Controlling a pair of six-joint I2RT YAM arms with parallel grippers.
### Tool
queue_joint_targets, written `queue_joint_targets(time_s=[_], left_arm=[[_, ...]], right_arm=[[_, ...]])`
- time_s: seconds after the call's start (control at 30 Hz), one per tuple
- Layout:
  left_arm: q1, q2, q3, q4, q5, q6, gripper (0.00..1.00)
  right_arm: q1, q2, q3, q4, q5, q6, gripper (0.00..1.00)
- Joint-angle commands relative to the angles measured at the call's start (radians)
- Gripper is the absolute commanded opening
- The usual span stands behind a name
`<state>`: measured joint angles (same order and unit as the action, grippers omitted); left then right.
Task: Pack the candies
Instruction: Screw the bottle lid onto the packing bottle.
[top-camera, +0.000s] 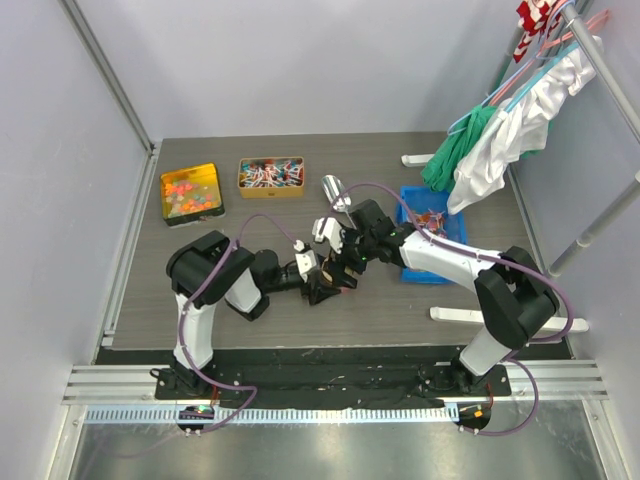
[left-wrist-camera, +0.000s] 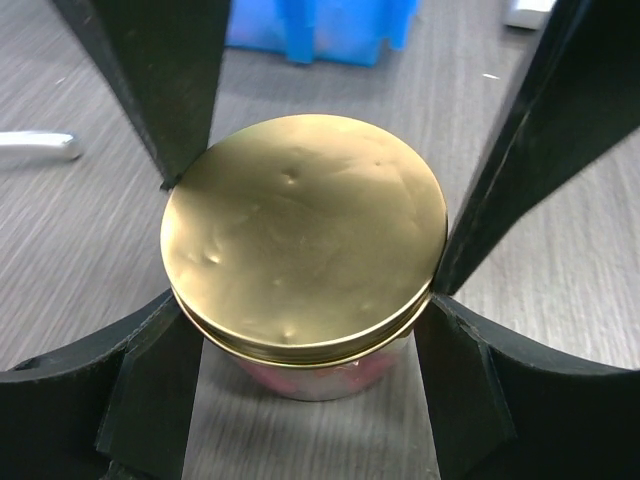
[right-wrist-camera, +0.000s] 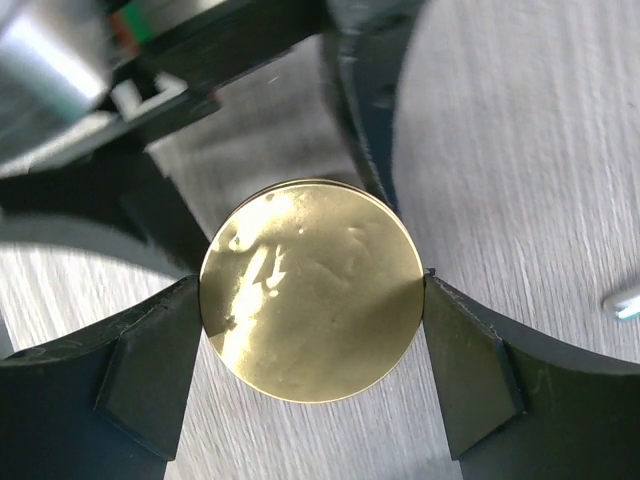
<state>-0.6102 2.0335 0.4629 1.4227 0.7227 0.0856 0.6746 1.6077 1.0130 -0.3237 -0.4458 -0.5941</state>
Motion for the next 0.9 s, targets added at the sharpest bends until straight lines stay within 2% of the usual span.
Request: queue_joint_targets(time_s=[0.0, 0.23, 0.37, 0.47, 0.57, 0.6, 0.67, 0.87], left_arm=[[0.01, -0.012, -0.018, 0.124, -0.203, -0.044, 0.19], [0.01, -0.01, -0.018, 0.124, -0.203, -0.044, 0.18], [0.01, -0.01, -0.018, 0.124, -0.201, -0.046, 0.17], [0.01, -0.01, -0.017, 0.124, -0.2, -0.044, 0.17], [0.01, -0.007, -0.015, 0.124, -0.192, -0.041, 0.17], [0.01, -0.007, -0.015, 0.124, -0.189, -0.043, 0.17], [0.01, -0.006, -0.013, 0.124, -0.181, -0.041, 0.18], [0.01, 0.001, -0.012, 0.124, -0.163, -0.032, 0.18]], right_arm=[[0.02, 0.007, -0.002, 0.166, 0.131, 0.37, 0.64], [0.074, 0.073, 0.062, 0.212, 0.295, 0.507, 0.63], [0.097, 0.103, 0.096, 0.206, 0.323, 0.528, 0.63], [0.102, 0.101, 0.11, 0.195, 0.32, 0.51, 0.69], [0.099, 0.077, 0.127, 0.16, 0.318, 0.432, 0.81], [0.085, 0.067, 0.13, 0.15, 0.293, 0.41, 0.89], [0.06, 0.04, 0.144, 0.114, 0.248, 0.389, 0.98], [-0.049, -0.032, 0.171, 0.011, 0.046, 0.26, 1.0]])
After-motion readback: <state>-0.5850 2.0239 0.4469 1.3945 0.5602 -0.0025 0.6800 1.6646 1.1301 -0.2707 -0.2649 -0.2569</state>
